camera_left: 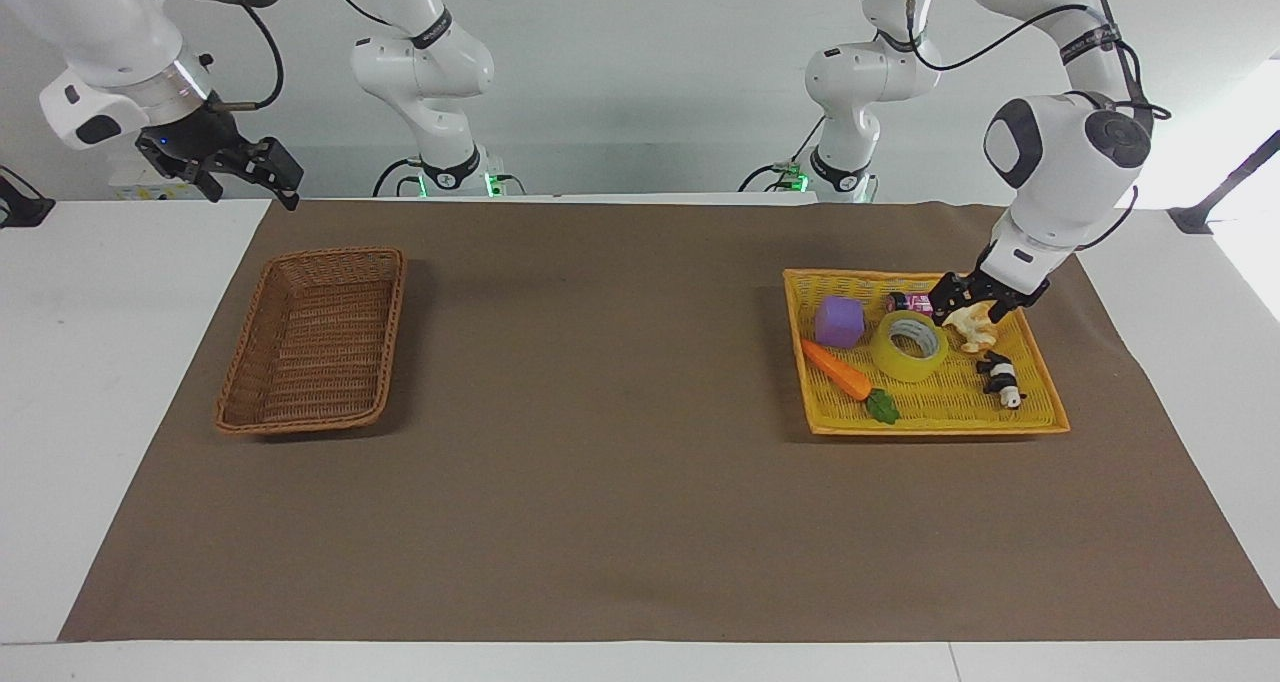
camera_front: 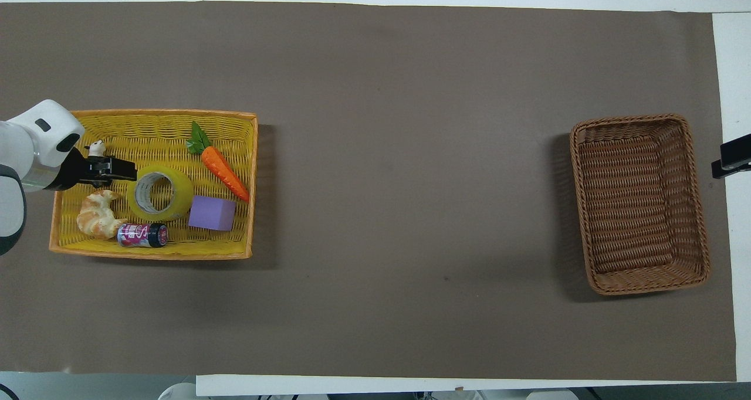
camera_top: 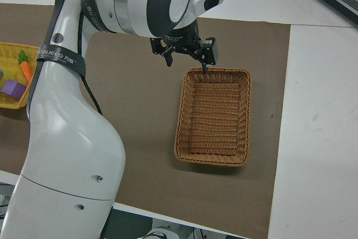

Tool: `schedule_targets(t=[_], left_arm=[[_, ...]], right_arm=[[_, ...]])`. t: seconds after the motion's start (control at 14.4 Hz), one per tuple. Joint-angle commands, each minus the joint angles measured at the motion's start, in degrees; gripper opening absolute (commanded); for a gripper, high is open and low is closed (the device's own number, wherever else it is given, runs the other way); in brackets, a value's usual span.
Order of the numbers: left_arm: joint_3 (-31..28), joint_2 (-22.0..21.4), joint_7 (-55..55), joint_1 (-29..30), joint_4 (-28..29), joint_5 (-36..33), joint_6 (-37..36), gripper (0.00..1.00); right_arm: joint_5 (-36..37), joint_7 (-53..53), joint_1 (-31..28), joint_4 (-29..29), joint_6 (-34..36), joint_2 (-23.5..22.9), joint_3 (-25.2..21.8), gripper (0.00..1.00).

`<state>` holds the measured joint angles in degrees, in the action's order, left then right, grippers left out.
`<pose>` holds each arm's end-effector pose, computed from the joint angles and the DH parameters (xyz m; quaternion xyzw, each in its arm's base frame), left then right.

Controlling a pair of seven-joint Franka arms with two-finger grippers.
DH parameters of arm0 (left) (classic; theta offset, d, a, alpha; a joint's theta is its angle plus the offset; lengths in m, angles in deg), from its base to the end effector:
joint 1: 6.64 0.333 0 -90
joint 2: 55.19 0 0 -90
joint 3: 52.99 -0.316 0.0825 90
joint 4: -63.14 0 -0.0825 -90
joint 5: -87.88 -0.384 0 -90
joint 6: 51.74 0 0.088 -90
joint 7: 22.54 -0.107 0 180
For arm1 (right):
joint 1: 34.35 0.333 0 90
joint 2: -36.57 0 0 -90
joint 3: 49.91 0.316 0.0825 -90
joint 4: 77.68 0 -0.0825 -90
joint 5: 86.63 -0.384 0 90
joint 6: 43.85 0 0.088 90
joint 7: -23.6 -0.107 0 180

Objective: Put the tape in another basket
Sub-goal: 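Move the left gripper down over the yellow tape roll in the yellow basket, then close the left gripper on the tape roll's rim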

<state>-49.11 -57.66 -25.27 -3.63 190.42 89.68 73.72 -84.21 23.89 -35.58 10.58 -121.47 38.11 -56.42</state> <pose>0.5203 -0.0092 0.3948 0.9997 -0.0223 0.0058 0.0113 0.5171 -0.0764 0.6359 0.9944 -0.0675 -0.0806 0.0138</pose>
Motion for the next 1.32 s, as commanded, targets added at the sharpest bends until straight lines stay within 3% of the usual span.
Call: schedule_targets(t=[0.0,0.21,1.25], left_arm=[[0.2,2.0,-1.1,0.4,1.7,0.1,4.6,0.95],[0.2,3.8,-1.1,0.1,2.2,0.1,5.5,0.95],[0.3,3.4,-1.4,-0.5,6.4,0.1,7.9,0.92]], right_arm=[[0.2,1.5,-0.7,0.9,0.3,1.0,0.4,1.0],[0.2,1.5,-0.7,0.9,0.3,1.0,0.4,1.0],[0.2,1.5,-0.7,0.9,0.3,1.0,0.4,1.0]])
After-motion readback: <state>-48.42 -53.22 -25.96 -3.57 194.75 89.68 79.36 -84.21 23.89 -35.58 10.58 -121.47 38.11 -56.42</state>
